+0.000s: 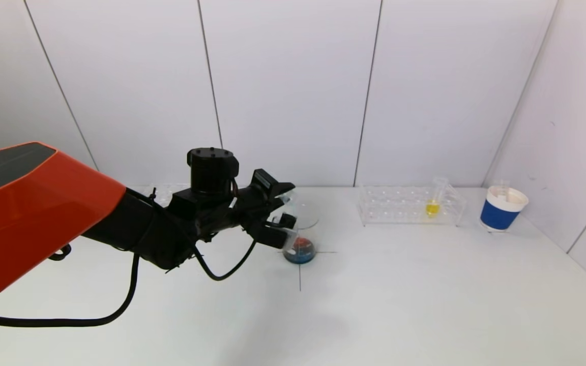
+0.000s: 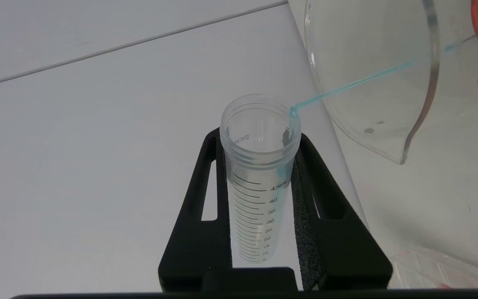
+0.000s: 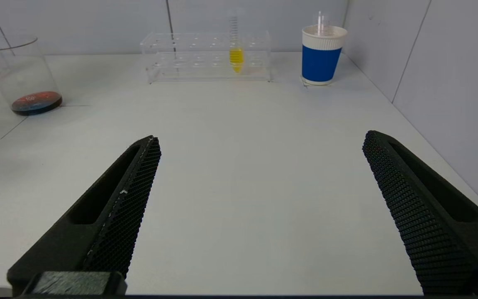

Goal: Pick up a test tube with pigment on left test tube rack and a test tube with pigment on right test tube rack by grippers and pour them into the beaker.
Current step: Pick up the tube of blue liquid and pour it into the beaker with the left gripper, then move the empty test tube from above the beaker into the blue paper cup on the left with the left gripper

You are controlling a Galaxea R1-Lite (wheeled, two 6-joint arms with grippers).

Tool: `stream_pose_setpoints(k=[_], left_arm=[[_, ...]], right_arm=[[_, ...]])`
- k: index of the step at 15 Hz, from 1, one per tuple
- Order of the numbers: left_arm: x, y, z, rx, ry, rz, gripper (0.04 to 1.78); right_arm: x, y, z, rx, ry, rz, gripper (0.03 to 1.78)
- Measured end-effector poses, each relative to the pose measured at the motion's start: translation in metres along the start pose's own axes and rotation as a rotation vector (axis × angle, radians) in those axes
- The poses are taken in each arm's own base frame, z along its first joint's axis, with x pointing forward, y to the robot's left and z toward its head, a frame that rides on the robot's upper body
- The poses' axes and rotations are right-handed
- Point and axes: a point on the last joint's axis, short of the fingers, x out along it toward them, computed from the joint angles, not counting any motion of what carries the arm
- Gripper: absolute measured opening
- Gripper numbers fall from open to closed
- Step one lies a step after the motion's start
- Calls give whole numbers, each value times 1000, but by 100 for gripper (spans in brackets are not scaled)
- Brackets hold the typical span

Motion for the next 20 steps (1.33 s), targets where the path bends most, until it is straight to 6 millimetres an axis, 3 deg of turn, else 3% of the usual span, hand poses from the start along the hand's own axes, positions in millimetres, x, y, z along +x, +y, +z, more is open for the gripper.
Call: stream_pose_setpoints(k=[14, 20], left_arm=[[-1, 4, 0, 30, -4, 27, 44], [-1, 11, -2, -147, 2, 46, 44]], right_arm=[[0, 0, 0, 0, 0, 0, 177], [0, 0, 0, 0, 0, 0, 177]])
